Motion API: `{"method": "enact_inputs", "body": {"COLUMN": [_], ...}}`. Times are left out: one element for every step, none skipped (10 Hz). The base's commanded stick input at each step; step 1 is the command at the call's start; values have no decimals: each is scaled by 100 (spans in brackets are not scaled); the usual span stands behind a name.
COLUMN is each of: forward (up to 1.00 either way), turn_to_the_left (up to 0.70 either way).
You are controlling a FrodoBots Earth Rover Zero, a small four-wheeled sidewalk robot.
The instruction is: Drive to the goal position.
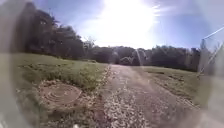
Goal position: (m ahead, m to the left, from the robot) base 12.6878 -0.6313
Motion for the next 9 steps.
{"method": "enact_inputs", "body": {"forward": [70, 70, 70, 70, 70, 70, 70, 70, 70], "turn_to_the_left": [-3, -1, 0, 0, 0, 0, 0, 0, 0]}}
